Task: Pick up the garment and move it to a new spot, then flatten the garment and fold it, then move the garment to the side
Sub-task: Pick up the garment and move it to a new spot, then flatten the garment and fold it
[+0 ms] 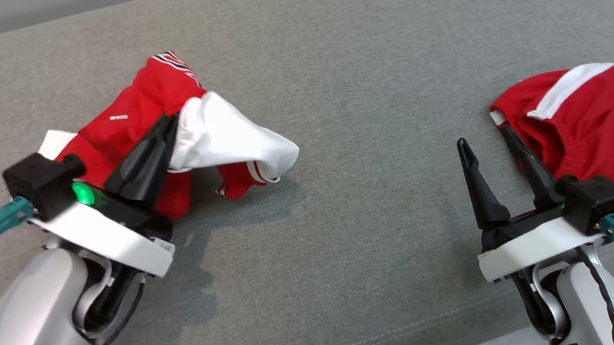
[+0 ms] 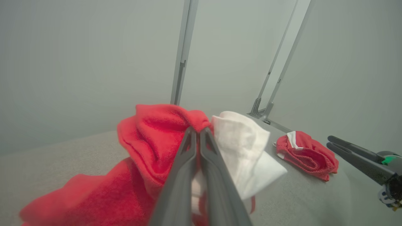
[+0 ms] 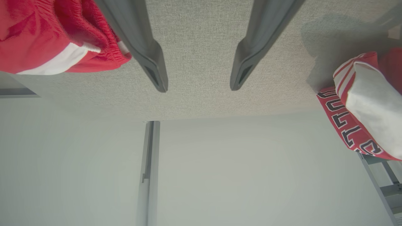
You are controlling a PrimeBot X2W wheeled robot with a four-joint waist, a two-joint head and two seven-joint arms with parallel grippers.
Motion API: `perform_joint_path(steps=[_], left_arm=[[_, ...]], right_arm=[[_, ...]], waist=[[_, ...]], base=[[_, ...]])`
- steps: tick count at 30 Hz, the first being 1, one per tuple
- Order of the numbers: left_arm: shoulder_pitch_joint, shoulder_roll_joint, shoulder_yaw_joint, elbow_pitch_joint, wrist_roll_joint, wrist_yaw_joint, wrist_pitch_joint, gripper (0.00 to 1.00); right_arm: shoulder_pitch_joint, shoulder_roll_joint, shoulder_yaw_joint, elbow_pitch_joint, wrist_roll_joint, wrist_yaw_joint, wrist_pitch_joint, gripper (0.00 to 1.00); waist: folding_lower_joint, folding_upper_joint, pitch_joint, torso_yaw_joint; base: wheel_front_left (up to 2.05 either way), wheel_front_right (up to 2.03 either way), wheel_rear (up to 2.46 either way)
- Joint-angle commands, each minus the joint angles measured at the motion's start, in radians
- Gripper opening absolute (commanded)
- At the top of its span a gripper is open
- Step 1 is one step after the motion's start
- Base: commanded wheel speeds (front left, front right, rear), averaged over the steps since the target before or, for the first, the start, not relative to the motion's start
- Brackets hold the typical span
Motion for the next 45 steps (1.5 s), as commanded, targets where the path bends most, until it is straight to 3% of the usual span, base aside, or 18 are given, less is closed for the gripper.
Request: perform_joint_path(steps=[1,4,5,6,7,17,25,33,39,45], left_arm=[[-0.019,0.03,0.04,-0.015,0.027,0.0,-0.009,0.0],[0.005,0.006,0.029,0.037,0.066,0.0,-0.009,0.0],[0.013,0.001,0.022,0.066,0.072,0.0,-0.009,0.2],[0.018,-0.004,0.021,0.091,0.075,0.0,-0.009,0.78],[0.024,-0.006,0.018,0.112,0.079,0.0,-0.009,1.0],[0.128,-0.029,0.045,0.185,0.116,0.0,-0.009,1.0],[0.246,-0.121,0.278,0.224,0.208,0.0,-0.009,1.0],[0.377,-0.22,0.452,0.219,0.318,0.0,-0.009,1.0],[0.431,-0.258,0.479,0.221,0.342,0.0,-0.009,1.0],[0.43,-0.26,0.472,0.216,0.332,0.0,-0.009,1.0]], right_arm=[[0.008,0.001,0.021,-0.023,0.007,0.003,-0.013,1.0],[0.014,0.001,0.027,-0.022,0.011,0.003,-0.013,1.0],[0.016,0.001,0.028,-0.02,0.013,0.003,-0.013,1.0],[0.016,0.001,0.029,-0.019,0.015,0.003,-0.013,1.0],[0.016,0.001,0.029,-0.018,0.015,0.003,-0.013,1.0],[-0.009,0.001,0.021,0.016,0.006,0.003,-0.013,1.0],[-0.055,0.001,0.069,0.084,0.002,0.003,-0.013,1.0],[-0.1,0.001,0.221,0.182,0.042,0.003,-0.013,1.0],[-0.135,0.001,0.287,0.279,0.103,0.003,-0.013,1.0],[-0.158,0.001,0.306,0.319,0.144,0.003,-0.013,1.0]], waist=[[0.0,0.0,-0.007,-0.021],[0.0,0.0,-0.006,-0.039],[0.0,0.0,-0.006,-0.043],[0.0,0.0,-0.006,-0.045],[0.0,0.0,-0.006,-0.046],[0.0,0.0,-0.061,0.012],[0.0,0.0,-0.147,0.107],[0.0,0.0,-0.205,0.235],[0.0,0.0,-0.206,0.336],[0.0,0.0,-0.185,0.411]], base=[[0.0,0.0,0.0],[0.0,0.0,0.0],[0.0,0.0,0.0],[0.0,0.0,0.0],[0.0,0.0,0.0],[0.0,0.0,0.0],[0.0,0.0,0.0],[0.0,0.0,0.0],[0.0,0.0,0.0],[0.0,0.0,0.0]])
